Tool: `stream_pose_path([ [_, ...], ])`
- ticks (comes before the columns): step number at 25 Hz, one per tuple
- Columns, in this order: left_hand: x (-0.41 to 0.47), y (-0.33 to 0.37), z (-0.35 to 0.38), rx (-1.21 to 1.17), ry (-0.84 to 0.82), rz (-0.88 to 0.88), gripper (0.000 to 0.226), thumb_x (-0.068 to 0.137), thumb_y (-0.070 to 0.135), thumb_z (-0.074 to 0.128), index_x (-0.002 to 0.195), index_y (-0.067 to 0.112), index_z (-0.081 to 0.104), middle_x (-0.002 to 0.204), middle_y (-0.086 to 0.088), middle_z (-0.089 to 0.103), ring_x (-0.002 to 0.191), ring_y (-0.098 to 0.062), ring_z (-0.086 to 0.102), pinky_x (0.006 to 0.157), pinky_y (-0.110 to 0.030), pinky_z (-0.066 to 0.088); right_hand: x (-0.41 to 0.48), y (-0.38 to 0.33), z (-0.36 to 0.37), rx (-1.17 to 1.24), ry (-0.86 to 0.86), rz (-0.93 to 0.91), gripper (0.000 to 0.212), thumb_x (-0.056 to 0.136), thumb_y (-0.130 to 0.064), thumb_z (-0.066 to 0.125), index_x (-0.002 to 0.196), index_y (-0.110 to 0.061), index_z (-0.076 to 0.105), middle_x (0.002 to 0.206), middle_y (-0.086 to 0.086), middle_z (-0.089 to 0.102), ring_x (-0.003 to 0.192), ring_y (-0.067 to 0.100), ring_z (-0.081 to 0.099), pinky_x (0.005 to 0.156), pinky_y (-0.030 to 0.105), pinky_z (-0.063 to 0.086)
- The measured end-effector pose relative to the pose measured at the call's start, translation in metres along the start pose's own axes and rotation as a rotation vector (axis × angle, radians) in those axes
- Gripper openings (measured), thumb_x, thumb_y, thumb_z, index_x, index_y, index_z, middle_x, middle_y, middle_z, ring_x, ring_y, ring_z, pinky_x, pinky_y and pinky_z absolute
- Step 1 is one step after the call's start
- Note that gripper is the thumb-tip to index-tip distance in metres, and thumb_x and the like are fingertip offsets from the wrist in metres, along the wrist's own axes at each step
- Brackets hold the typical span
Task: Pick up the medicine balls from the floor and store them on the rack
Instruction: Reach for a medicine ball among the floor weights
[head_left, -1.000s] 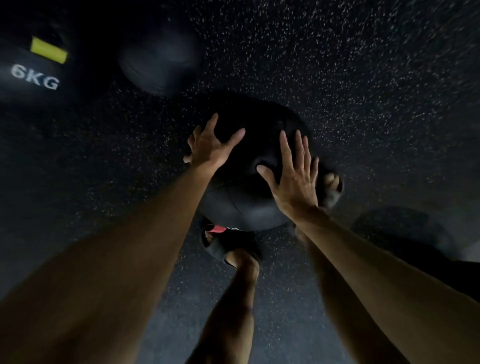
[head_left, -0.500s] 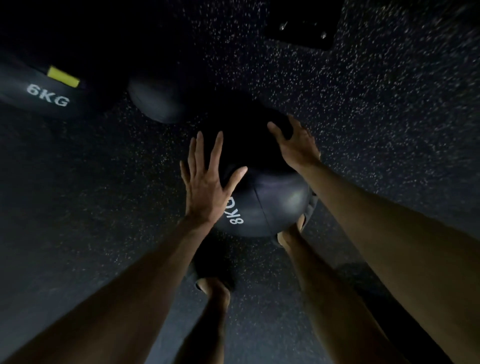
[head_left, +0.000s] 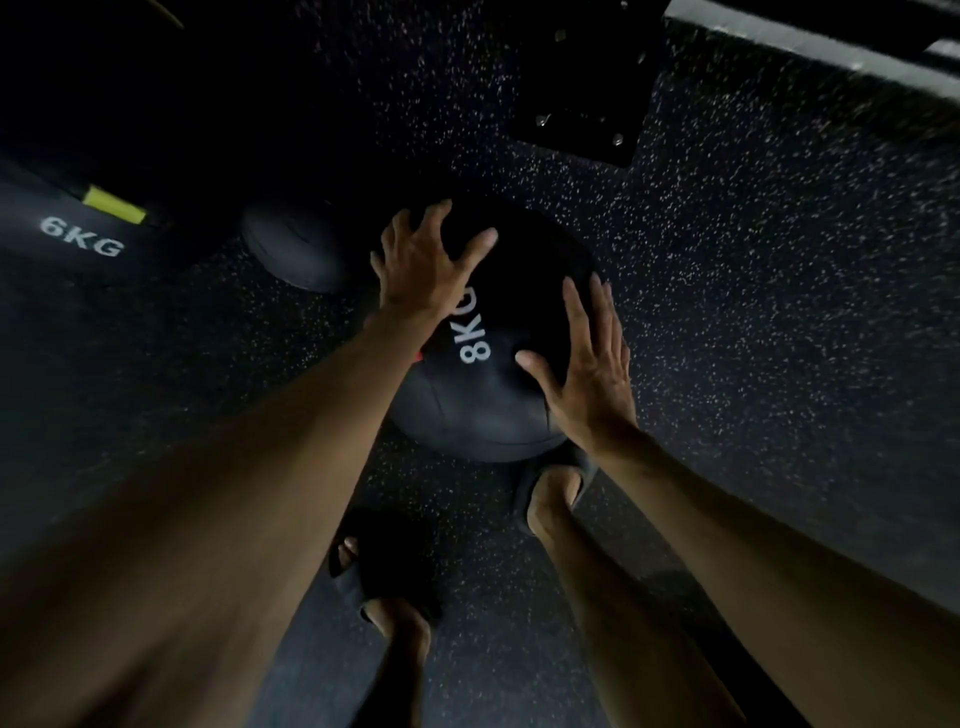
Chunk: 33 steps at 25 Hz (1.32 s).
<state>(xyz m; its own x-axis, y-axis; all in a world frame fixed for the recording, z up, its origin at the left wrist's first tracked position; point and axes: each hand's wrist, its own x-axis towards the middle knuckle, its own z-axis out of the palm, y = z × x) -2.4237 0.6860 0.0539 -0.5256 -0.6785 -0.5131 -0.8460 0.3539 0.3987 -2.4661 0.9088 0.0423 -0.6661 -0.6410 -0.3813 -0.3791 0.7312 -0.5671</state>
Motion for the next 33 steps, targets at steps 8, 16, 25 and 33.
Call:
stream_pose_path([
  [8, -0.042, -0.011, 0.003, 0.123, 0.134, 0.258, 0.087, 0.085, 0.075, 0.052, 0.155, 0.031, 0.026, 0.162, -0.014, 0.019, 0.147, -0.033, 0.024, 0.113, -0.055, 0.033, 0.061, 0.017, -0.021, 0.101, 0.031, 0.172, 0.084, 0.092, -0.076, 0.034, 0.161, -0.035, 0.009, 0.169, -0.001, 0.010, 0.155, 0.024, 0.011, 0.120, 0.059, 0.022],
  [16, 0.009, 0.036, 0.012, 0.197, 0.073, 0.321, 0.087, 0.082, 0.084, 0.043, 0.155, 0.048, 0.014, 0.166, -0.018, 0.001, 0.152, -0.040, 0.001, 0.114, -0.071, 0.014, 0.171, 0.032, -0.059, 0.218, -0.007, 0.481, 0.097, 0.075, -0.095, 0.023, 0.151, -0.036, 0.035, 0.145, 0.013, 0.052, 0.135, 0.038, 0.046, 0.109, 0.057, 0.040],
  [25, 0.113, 0.078, -0.023, 0.057, 0.056, -0.067, 0.071, 0.089, 0.075, 0.042, 0.152, 0.048, 0.027, 0.162, -0.017, 0.017, 0.147, -0.041, 0.017, 0.112, -0.066, 0.024, 0.138, -0.015, -0.061, -0.013, 0.085, 0.073, 0.075, 0.100, -0.066, 0.036, 0.161, -0.030, 0.012, 0.168, 0.010, 0.010, 0.155, 0.029, 0.010, 0.120, 0.053, 0.019],
  [33, 0.063, 0.084, -0.057, 0.217, 0.034, 0.033, 0.055, 0.099, 0.046, 0.049, 0.147, 0.022, 0.039, 0.147, -0.018, 0.040, 0.135, -0.037, 0.039, 0.105, -0.055, 0.039, 0.135, -0.046, -0.102, -0.054, -0.113, 0.197, 0.068, 0.102, -0.054, 0.043, 0.160, -0.028, 0.017, 0.165, 0.013, 0.020, 0.151, 0.035, 0.019, 0.119, 0.055, 0.024],
])
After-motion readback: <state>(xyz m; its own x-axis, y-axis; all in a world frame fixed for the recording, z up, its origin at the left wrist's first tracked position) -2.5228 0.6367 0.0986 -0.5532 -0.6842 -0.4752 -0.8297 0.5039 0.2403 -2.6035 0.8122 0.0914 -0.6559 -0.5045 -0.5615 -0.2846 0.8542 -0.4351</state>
